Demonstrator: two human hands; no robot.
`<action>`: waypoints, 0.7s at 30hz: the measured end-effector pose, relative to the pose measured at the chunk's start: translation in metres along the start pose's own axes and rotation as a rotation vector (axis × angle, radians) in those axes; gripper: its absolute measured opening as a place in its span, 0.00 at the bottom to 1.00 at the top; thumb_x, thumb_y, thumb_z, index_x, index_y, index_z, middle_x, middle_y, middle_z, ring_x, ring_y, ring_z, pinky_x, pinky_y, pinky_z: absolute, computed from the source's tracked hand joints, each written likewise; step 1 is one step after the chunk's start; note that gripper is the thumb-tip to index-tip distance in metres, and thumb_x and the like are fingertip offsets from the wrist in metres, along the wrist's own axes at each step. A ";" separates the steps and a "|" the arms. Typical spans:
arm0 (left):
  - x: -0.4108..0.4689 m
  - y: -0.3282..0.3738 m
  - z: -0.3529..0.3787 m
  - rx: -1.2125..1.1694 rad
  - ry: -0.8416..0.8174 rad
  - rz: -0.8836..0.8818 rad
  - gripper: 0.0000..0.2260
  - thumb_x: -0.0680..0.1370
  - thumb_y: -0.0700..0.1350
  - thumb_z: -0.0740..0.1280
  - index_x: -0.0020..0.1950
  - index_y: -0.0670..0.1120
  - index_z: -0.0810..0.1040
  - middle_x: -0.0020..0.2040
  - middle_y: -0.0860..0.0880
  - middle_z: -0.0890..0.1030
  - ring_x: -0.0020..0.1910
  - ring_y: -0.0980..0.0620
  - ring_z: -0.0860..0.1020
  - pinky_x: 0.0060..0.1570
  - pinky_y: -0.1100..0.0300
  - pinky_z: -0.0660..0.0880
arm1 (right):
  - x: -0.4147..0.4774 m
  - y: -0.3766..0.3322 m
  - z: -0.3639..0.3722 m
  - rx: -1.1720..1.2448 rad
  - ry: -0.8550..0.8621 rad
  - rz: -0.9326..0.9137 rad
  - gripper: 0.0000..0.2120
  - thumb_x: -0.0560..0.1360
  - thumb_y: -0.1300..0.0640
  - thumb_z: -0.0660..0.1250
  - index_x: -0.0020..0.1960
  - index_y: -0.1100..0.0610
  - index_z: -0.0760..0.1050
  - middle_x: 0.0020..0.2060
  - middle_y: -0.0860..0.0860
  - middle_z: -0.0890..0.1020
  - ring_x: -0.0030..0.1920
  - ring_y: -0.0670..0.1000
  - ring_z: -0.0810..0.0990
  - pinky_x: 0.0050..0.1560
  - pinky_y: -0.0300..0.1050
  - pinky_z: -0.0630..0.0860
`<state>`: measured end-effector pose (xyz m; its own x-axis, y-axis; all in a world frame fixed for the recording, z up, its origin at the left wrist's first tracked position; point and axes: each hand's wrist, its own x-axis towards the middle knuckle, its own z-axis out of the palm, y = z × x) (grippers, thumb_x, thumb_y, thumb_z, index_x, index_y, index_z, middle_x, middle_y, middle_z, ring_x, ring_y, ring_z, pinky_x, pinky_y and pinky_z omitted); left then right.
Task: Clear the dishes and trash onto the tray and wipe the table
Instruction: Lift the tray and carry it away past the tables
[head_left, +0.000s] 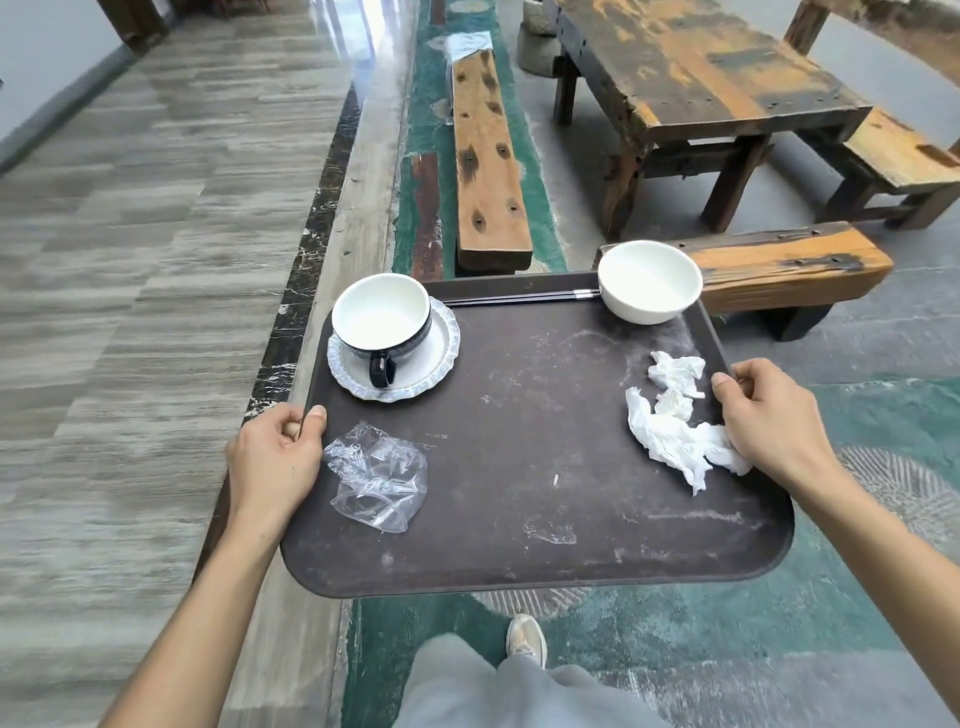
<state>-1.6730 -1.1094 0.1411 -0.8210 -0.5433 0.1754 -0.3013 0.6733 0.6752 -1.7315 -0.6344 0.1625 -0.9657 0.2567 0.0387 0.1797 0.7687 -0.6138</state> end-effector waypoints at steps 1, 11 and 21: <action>0.008 0.006 0.008 0.008 0.005 -0.004 0.17 0.75 0.54 0.67 0.34 0.42 0.74 0.26 0.44 0.76 0.29 0.43 0.75 0.35 0.54 0.71 | 0.015 0.002 0.000 0.000 -0.004 -0.001 0.10 0.80 0.48 0.60 0.46 0.53 0.73 0.34 0.47 0.80 0.42 0.57 0.76 0.42 0.48 0.65; 0.092 0.054 0.076 0.029 -0.032 0.029 0.18 0.75 0.56 0.66 0.34 0.43 0.75 0.27 0.45 0.77 0.29 0.45 0.76 0.36 0.54 0.71 | 0.122 0.003 0.008 0.015 -0.005 0.036 0.09 0.80 0.48 0.60 0.46 0.52 0.74 0.35 0.46 0.80 0.43 0.56 0.76 0.43 0.47 0.65; 0.230 0.102 0.155 -0.025 -0.092 0.069 0.17 0.75 0.56 0.66 0.33 0.46 0.75 0.26 0.48 0.75 0.27 0.47 0.74 0.33 0.56 0.69 | 0.251 -0.023 0.034 0.021 0.050 0.097 0.10 0.80 0.48 0.60 0.48 0.53 0.74 0.36 0.45 0.80 0.44 0.56 0.76 0.44 0.48 0.66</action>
<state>-1.9677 -1.0875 0.1389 -0.8806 -0.4474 0.1565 -0.2315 0.6941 0.6816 -1.9844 -0.6071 0.1595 -0.9331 0.3591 0.0173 0.2679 0.7265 -0.6328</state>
